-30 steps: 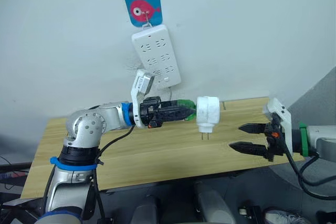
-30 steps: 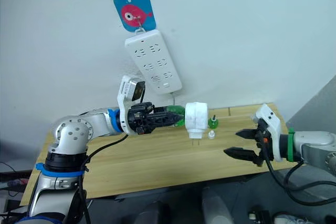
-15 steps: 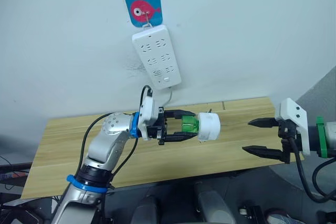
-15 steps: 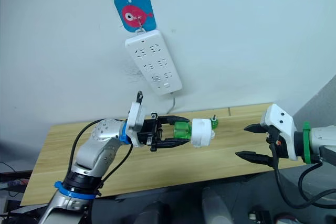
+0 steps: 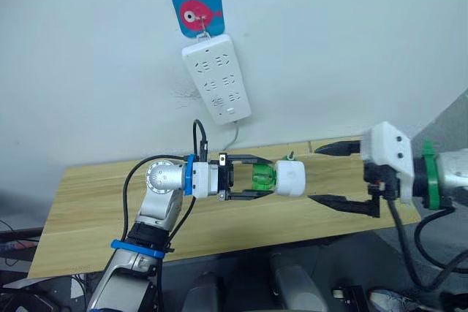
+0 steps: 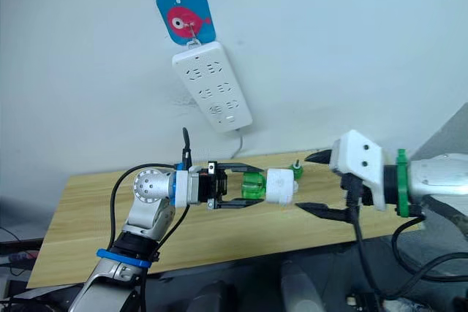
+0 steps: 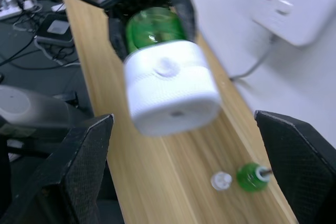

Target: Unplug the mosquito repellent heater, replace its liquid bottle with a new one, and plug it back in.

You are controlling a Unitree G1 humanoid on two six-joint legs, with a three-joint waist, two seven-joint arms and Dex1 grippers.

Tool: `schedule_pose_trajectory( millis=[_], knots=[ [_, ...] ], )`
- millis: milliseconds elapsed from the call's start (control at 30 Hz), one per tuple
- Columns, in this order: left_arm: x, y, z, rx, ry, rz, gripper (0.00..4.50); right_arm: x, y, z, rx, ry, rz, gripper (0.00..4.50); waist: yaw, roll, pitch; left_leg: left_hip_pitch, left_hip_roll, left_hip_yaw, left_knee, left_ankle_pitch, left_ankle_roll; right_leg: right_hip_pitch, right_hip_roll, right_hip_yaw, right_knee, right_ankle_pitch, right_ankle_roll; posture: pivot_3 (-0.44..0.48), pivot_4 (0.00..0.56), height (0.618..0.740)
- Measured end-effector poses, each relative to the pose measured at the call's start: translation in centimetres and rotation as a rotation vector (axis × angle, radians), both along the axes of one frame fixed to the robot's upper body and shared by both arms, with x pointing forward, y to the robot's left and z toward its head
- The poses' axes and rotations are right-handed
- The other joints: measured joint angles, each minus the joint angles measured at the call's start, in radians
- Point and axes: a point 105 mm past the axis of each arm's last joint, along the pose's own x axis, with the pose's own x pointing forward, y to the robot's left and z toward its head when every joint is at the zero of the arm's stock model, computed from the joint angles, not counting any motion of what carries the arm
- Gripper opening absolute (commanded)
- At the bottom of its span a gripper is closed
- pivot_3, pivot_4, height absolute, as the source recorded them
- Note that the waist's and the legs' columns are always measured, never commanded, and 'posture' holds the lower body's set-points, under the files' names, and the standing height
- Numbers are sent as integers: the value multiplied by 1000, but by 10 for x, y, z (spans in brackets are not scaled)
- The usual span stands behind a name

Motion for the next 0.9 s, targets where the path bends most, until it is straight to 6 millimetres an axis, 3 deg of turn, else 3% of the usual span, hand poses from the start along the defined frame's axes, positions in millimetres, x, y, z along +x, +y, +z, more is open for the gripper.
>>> schedule_pose_trajectory(
  millis=[467,667,900],
  knots=[
    [0,-1,1,-1,0,-3,2333,8,22,-19,-17,29,29,4500,-1,0,0,0,0,-4,0,0,0,0,0,-1,0,0,0,-223,154,740],
    [-1,-1,-1,11,4,-14,2333,11,22,-23,-21,37,31,3022,-1,0,0,0,0,-6,0,0,0,0,0,-1,1,0,0,-223,154,740],
    [-1,0,-2,22,30,-14,2333,12,24,-24,-25,30,45,3019,-2,0,0,0,0,-7,0,0,0,0,0,-1,1,0,0,-223,154,740]
  ],
)
